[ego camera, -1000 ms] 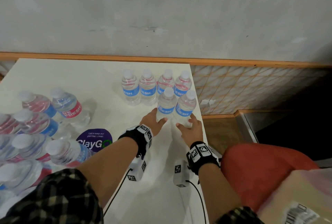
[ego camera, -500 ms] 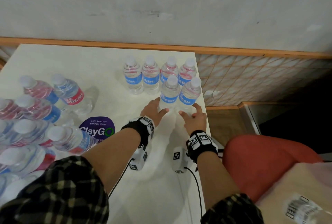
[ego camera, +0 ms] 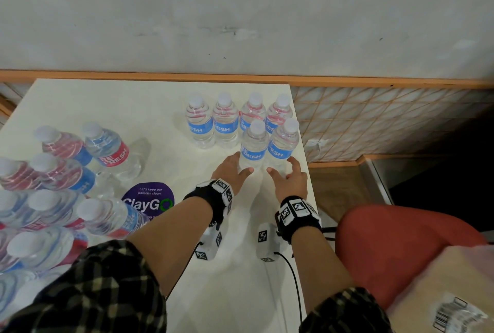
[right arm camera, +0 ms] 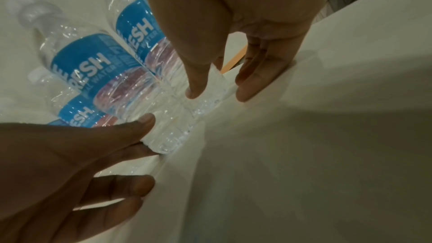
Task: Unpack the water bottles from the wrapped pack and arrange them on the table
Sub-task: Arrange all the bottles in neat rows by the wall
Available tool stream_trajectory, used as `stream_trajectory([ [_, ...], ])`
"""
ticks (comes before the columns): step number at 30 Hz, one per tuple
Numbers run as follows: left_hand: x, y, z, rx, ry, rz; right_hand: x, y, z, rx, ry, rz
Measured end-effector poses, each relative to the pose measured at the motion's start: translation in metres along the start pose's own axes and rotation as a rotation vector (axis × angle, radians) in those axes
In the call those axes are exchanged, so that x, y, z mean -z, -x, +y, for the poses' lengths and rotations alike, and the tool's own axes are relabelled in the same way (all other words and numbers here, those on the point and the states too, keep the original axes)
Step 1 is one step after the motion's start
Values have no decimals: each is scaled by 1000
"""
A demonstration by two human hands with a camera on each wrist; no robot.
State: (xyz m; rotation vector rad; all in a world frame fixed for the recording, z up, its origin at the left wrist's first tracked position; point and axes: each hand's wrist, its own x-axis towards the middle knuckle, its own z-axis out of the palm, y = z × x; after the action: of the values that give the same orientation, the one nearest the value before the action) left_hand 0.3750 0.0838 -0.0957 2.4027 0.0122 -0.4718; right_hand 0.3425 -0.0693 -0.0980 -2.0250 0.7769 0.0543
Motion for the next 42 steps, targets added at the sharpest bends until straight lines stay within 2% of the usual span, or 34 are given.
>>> stream_trajectory([
  [13, 5, 0, 5, -12, -23, -21, 2, 2, -3, -4, 21, -21],
  [20, 11, 0, 12, 18, -35, -34, 5, 2, -1, 3, 35, -93],
  [25, 14, 9, 15, 42, -31, -55, 9, 9, 1, 9, -17, -84],
  [30, 43, 30, 23, 21, -242, -146, 15, 28, 4, 4, -46, -96],
  [32, 64, 43, 24, -16, -275, -126, 14, 39, 1, 6, -24, -106],
  [34, 87, 60, 21, -37, -271, -66, 4, 54, -7, 59, 26, -155],
  [36, 109, 78, 14, -28, -247, -20, -15, 82, -21, 191, 78, -248],
  [40, 148, 103, -5, 3, -229, 121, -68, 151, -60, 469, 177, -602],
  [42, 162, 112, -17, 21, -180, 219, -92, 182, -81, 596, 200, -720],
])
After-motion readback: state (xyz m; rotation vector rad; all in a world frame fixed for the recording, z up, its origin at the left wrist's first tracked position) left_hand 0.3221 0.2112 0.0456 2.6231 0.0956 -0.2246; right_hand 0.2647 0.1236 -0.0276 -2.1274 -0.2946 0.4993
